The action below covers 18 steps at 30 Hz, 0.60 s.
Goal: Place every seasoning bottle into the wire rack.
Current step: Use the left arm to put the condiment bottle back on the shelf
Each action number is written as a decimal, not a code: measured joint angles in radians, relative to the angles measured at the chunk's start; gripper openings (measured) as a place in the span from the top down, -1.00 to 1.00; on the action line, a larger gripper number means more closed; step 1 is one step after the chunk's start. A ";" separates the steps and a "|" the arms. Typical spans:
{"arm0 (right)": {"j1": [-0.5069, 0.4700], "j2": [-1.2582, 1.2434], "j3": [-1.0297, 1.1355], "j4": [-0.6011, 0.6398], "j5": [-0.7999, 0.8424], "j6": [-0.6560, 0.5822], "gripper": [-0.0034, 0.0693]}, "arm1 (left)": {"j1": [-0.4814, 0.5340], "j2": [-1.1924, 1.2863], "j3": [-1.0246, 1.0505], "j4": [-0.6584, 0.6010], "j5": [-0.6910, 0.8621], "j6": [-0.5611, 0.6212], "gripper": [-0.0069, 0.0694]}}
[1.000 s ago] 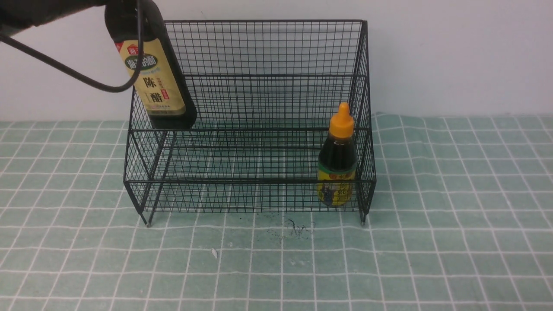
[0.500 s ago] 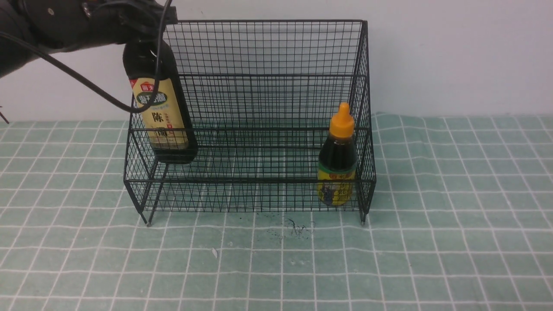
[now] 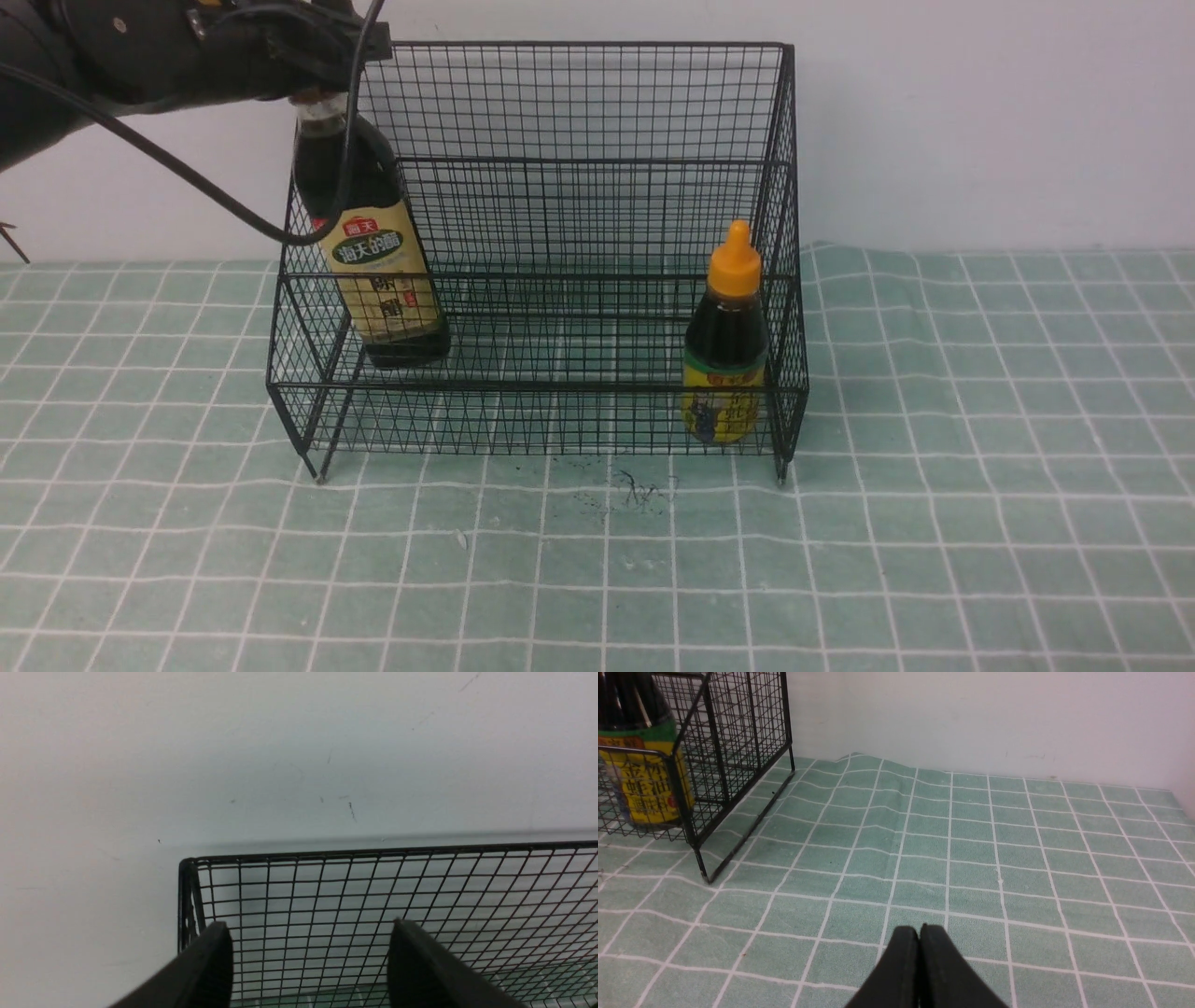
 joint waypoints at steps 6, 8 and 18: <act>0.000 0.000 0.000 0.000 0.000 0.000 0.94 | 0.000 0.000 0.000 0.000 0.005 0.013 -0.30; 0.000 0.000 0.000 0.000 0.000 0.000 0.94 | 0.000 0.000 0.000 0.000 0.006 0.014 -0.30; 0.000 0.000 0.000 0.000 0.000 0.000 0.94 | -0.021 -0.071 0.000 -0.012 0.031 0.021 -0.30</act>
